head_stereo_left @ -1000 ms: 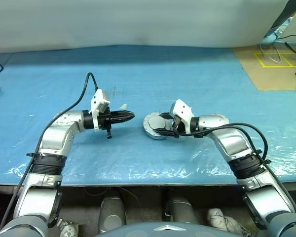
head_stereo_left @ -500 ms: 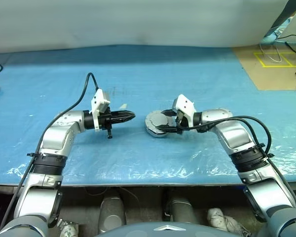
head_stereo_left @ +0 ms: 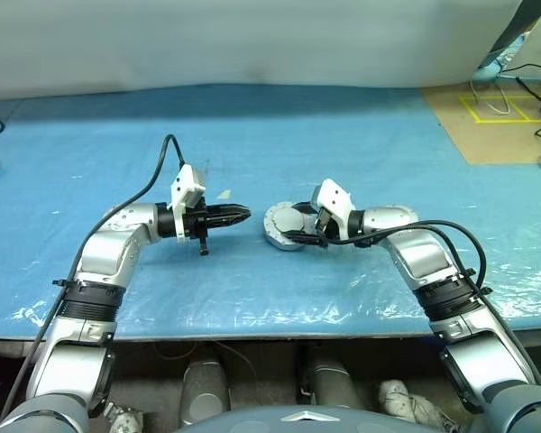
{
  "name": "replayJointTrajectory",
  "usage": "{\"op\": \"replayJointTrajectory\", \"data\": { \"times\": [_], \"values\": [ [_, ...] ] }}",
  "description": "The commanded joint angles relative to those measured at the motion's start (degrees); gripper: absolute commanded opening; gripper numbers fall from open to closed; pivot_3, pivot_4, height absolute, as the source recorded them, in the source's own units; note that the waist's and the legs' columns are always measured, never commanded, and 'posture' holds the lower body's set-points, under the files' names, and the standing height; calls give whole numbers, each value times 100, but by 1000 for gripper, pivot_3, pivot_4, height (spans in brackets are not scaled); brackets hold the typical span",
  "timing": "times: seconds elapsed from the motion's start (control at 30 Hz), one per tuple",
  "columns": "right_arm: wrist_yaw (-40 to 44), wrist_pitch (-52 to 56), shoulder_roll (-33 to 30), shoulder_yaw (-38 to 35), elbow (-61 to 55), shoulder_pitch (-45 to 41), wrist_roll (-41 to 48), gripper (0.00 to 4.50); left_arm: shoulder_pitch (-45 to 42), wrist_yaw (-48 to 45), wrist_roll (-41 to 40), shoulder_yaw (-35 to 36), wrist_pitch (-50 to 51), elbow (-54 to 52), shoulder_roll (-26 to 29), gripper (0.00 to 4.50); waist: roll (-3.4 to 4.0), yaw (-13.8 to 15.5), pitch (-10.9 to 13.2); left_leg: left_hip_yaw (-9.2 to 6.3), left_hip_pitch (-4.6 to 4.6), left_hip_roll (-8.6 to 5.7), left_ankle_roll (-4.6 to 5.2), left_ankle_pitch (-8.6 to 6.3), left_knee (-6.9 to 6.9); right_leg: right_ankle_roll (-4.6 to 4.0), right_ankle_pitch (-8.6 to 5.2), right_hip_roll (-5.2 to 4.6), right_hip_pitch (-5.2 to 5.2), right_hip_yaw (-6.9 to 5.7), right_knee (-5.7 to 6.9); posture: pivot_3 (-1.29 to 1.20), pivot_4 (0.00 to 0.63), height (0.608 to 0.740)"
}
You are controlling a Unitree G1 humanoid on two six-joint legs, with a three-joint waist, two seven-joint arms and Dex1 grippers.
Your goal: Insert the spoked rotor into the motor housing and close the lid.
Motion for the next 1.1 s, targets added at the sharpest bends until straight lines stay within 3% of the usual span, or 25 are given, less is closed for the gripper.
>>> {"op": "replayJointTrajectory", "data": {
  "times": [0.03,0.27,0.7,0.9,1.1],
  "values": [
    [-134,-67,-35,204,357,261,-356,2967,-51,36,-107,40,-64,-185,6,367,1,1,-1,0,8,0,0,0,0,0,0,0,10,0,0,0,150,740],
    [-250,24,156,28,698,318,-232,2967,-53,98,-129,18,-44,-219,-27,367,-1,2,-3,4,90,-2,2,-3,-7,2,-3,-6,85,2,-8,0,150,740],
    [-364,-48,156,217,1056,293,-517,2967,-78,167,-122,-28,-40,-235,-88,367,-6,-17,-12,5,92,-3,2,-3,-24,1,-2,-4,84,2,-18,0,150,740],
    [40,339,-83,140,543,439,-193,2967,-130,239,156,-203,-259,31,-110,367,-1,12,-15,5,90,-6,4,-4,-29,31,-19,-7,84,2,-24,0,150,740],
    [382,498,-297,531,-287,795,-253,2967,-338,245,314,-333,-510,376,-263,367,-21,26,-31,6,85,-10,1,-2,-67,9,-20,-9,79,-2,-56,0,150,740]
  ]
}}
